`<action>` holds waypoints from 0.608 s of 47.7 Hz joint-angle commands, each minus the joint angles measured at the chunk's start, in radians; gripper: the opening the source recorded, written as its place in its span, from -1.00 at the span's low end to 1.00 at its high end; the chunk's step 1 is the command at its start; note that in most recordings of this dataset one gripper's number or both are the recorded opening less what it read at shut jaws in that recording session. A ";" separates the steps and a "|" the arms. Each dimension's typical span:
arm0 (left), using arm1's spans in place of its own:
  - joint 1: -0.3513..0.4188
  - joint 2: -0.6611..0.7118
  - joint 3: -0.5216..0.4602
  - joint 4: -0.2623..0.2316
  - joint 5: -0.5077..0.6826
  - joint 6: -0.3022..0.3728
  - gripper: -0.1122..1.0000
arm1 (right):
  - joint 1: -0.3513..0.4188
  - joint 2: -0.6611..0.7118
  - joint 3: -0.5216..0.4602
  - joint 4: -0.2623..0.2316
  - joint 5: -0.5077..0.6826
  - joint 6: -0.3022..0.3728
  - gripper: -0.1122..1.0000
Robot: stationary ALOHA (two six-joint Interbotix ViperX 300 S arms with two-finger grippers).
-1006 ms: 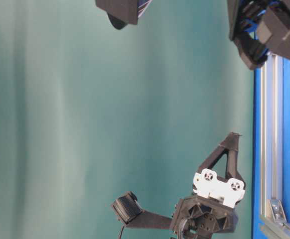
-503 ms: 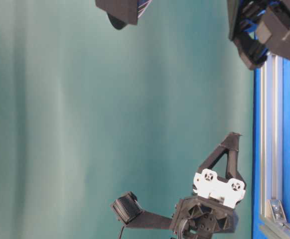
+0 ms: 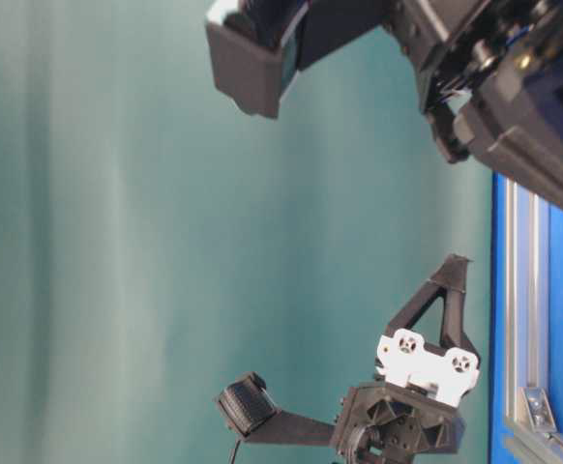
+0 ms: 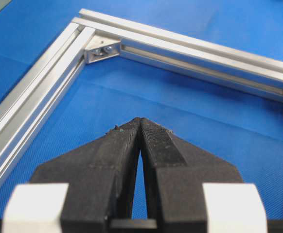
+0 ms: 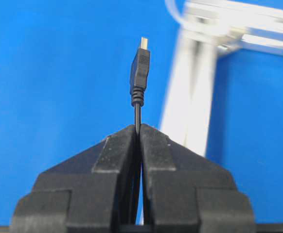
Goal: Insert the wire through the string loop located on the left side.
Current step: 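Carry the cable plug left toward the white zip-tie loop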
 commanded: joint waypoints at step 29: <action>-0.006 -0.026 -0.006 0.003 -0.005 -0.002 -0.80 | 0.005 0.064 -0.133 -0.003 -0.005 -0.003 -0.80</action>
